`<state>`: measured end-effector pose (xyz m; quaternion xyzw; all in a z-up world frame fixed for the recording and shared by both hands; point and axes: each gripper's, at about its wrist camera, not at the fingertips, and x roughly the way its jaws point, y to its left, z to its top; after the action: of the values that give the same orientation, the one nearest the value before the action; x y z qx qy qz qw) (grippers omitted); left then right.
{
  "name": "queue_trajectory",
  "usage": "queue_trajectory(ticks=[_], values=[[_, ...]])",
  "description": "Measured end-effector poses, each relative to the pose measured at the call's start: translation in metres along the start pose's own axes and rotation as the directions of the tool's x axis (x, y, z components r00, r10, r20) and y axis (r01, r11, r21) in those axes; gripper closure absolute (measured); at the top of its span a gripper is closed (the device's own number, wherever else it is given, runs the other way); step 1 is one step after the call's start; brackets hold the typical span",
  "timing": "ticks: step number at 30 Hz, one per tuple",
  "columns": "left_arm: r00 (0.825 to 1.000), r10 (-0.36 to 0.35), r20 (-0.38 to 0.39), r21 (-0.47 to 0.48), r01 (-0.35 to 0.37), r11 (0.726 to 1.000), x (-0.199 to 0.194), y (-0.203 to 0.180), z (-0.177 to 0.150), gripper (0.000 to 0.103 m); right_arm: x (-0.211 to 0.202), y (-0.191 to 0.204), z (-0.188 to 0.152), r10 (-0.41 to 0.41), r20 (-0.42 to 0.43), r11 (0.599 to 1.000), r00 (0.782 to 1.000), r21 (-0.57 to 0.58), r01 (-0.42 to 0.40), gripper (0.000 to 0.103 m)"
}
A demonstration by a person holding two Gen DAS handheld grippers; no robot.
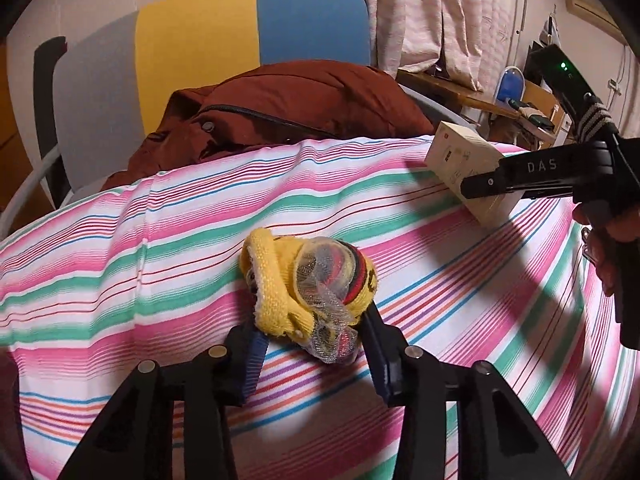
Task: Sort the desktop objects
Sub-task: 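Grasp the yellow knitted toy with the left tool while the right grasps the cream box, then carry the yellow toy and cream box over the gold tray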
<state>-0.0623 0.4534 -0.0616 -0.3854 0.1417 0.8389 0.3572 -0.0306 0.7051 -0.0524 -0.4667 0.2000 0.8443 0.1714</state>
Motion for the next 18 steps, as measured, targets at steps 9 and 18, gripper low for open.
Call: queue_trajectory(ticks=[9,18], values=[[1.0,0.017,0.003,-0.055,-0.016,0.998,-0.015,0.015,-0.015,0.061,-0.011,0.023,-0.009,0.034,-0.019,0.998,0.999,-0.045,-0.035,0.052],[1.0,0.007,0.009,-0.084,-0.006,0.996,-0.032,0.029,-0.031,0.065,-0.042,0.055,-0.022,0.084,-0.043,0.993,0.996,-0.079,-0.087,0.052]])
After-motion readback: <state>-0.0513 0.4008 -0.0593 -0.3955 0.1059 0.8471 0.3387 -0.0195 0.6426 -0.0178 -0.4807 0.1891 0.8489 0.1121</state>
